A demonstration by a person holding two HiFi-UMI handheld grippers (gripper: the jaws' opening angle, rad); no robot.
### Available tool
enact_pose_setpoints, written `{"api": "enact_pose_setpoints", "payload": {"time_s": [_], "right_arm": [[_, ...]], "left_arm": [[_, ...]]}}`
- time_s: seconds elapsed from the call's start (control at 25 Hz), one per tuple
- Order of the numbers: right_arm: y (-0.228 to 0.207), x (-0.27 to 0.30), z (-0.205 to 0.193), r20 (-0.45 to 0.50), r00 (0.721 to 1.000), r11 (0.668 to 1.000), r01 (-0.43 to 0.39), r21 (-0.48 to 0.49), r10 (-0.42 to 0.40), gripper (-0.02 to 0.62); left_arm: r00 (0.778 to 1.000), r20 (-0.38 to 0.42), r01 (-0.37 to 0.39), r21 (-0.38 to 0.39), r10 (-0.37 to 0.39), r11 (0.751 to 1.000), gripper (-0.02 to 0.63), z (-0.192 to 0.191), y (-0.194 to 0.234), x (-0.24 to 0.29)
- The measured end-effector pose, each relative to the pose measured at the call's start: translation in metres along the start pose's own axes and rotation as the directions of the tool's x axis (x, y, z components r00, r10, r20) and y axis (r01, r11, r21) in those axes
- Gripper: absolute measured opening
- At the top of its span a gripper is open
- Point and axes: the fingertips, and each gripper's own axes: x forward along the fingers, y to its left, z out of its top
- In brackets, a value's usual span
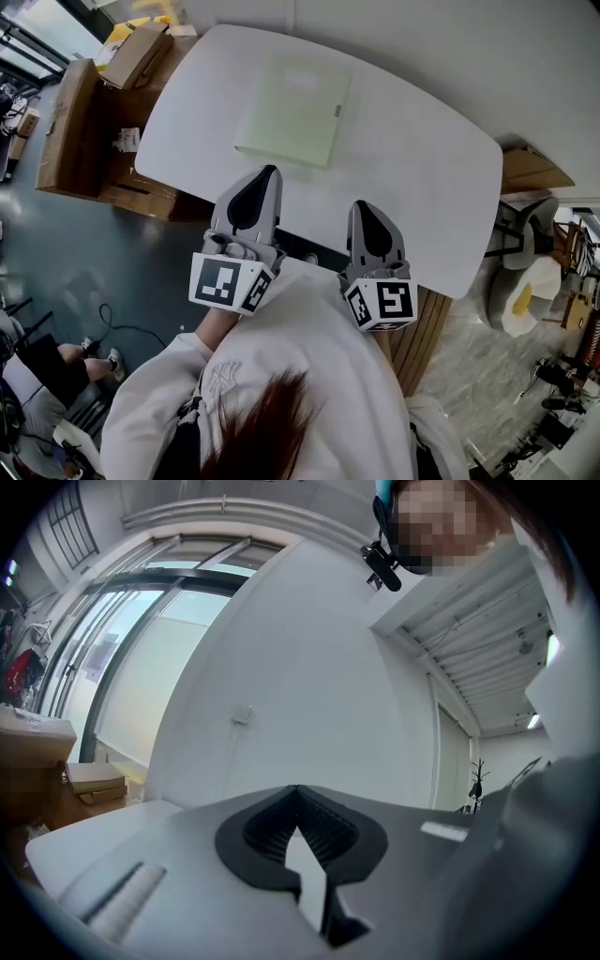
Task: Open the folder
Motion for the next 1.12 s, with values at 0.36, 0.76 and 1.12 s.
{"api": "enact_pose_setpoints", "payload": {"time_s": [0.36, 0.76, 1.12], "right_arm": [[0.005, 0.039, -0.001, -0.039, 0.998, 0.998, 0.056, 0.014, -0.055, 0.006], [0.012, 0.078, 0.007, -0.001, 0.999, 0.999, 0.052, 0.017, -0.052, 0.006], [-0.002, 0.075, 0.009, 0.008, 0.999, 0.998, 0.051, 0.025, -0.051, 0.008]], "left_arm": [[0.997, -0.05, 0.063, -0.026, -0.064, 0.998, 0.008, -0.008, 0.034, 0.028], [0.994, -0.071, 0.088, 0.079, -0.082, 0.993, 0.008, -0.002, 0.074, 0.033], [0.997, -0.076, 0.032, 0.071, -0.026, 0.997, 0.008, -0.004, 0.079, 0.041]]}}
